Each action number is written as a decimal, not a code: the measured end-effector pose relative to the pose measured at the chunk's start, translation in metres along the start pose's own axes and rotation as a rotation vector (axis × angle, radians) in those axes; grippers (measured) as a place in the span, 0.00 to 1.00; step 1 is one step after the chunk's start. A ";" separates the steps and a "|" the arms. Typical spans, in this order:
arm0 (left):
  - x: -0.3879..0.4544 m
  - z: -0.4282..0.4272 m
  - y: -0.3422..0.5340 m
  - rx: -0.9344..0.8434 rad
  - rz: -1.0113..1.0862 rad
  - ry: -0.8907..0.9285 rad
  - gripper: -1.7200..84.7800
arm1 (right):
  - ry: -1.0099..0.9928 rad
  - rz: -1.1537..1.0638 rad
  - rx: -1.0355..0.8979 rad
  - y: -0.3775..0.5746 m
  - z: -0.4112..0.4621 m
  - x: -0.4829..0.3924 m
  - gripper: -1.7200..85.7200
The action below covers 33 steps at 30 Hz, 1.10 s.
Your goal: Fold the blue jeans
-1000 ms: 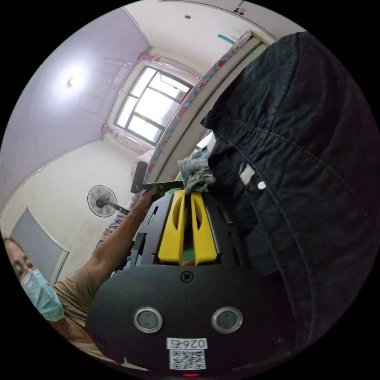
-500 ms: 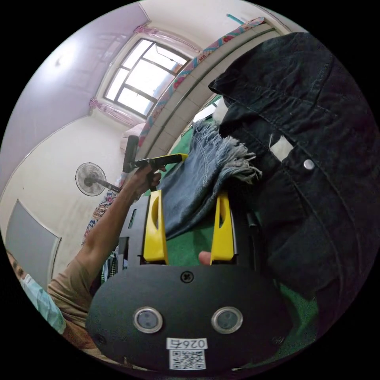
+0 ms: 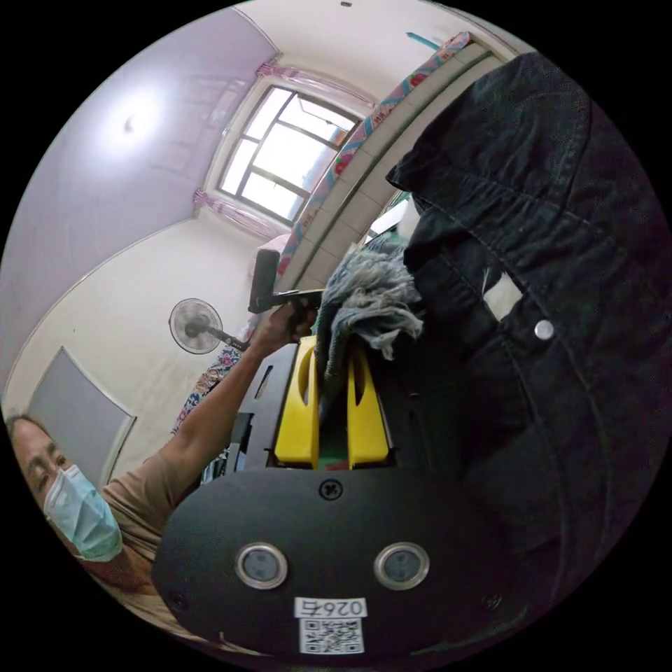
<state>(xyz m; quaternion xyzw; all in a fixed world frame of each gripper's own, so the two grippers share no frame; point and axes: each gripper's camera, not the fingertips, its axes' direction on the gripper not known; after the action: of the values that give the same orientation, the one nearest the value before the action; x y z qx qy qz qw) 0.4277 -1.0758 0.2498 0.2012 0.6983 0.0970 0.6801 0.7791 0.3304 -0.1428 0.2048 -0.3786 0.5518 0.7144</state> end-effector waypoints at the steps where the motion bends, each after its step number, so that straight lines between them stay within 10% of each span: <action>1: 0.007 -0.013 0.000 0.021 0.023 -0.007 0.03 | 0.001 -0.012 0.009 0.003 0.001 -0.006 0.04; 10: 0.034 -0.230 0.063 0.385 0.154 0.102 0.02 | -0.001 -0.470 0.110 0.058 0.049 -0.190 0.04; 18: 0.004 -0.382 0.256 0.631 0.033 0.104 0.02 | 0.010 -0.932 -0.249 0.172 0.232 -0.376 0.04; 27: -0.063 -0.399 0.453 0.564 -0.476 0.027 0.04 | 0.014 -0.963 -0.892 0.310 0.475 -0.390 0.07; 33: 0.001 -0.448 0.463 0.694 -0.429 -0.132 0.01 | -0.218 -0.812 -0.920 0.298 0.476 -0.380 0.11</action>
<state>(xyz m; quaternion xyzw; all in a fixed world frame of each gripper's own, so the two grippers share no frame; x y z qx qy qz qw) 0.0537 -0.5969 0.4629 0.2744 0.6704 -0.3013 0.6201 0.3084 -0.1569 -0.1717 0.0587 -0.5404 -0.0074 0.8393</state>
